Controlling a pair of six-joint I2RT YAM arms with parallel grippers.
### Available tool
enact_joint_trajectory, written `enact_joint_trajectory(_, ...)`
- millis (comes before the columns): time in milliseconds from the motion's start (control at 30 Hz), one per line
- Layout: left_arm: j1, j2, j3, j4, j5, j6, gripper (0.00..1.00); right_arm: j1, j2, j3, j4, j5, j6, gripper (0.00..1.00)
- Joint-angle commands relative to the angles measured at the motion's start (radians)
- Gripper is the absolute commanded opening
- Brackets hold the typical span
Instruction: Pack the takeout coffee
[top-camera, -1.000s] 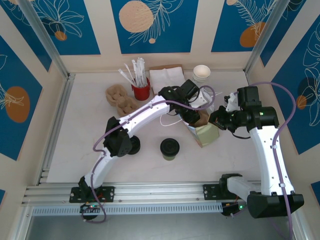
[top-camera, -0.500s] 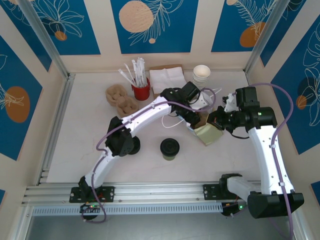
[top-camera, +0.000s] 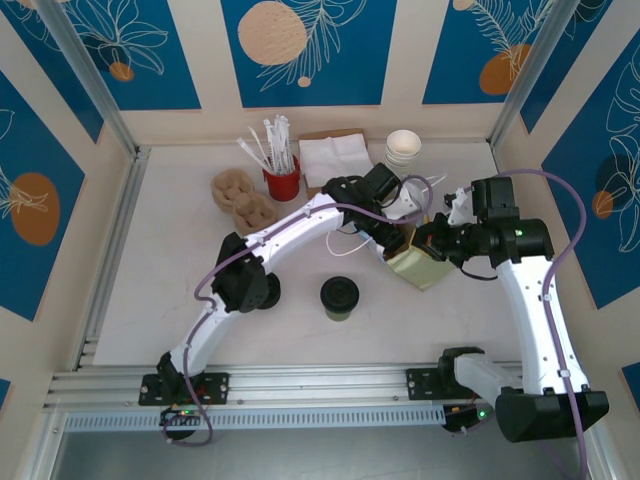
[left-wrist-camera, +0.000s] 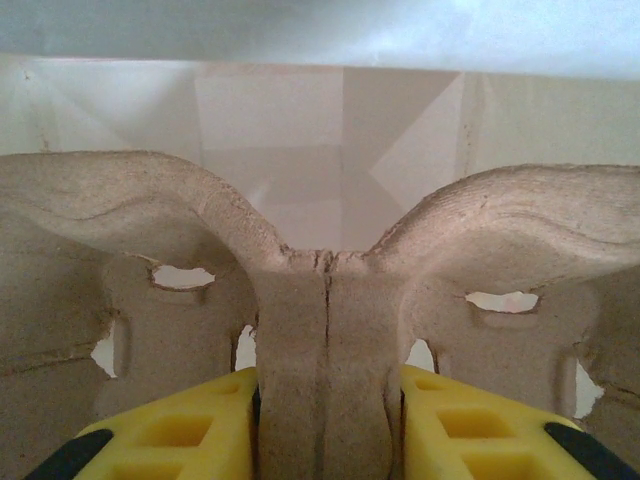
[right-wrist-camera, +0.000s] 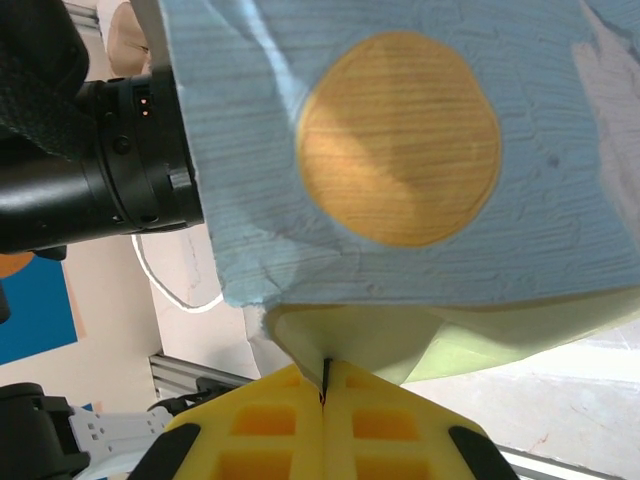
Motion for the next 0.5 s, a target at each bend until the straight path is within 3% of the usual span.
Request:
enact_joint_trajectory(0, 0.002, -0.049, -0.038, 0.008, 0.028, -0.013, 0.35, -0.004, -0.028, 0.0, 0.036, -0.074, 0.033, 0.04)
enact_joint_trajectory(467, 0.024, -0.124, -0.042, -0.095, -0.009, 0.047, 0.35, -0.092, -0.102, -0.111, 0.226, -0.302, 0.227, 0.0)
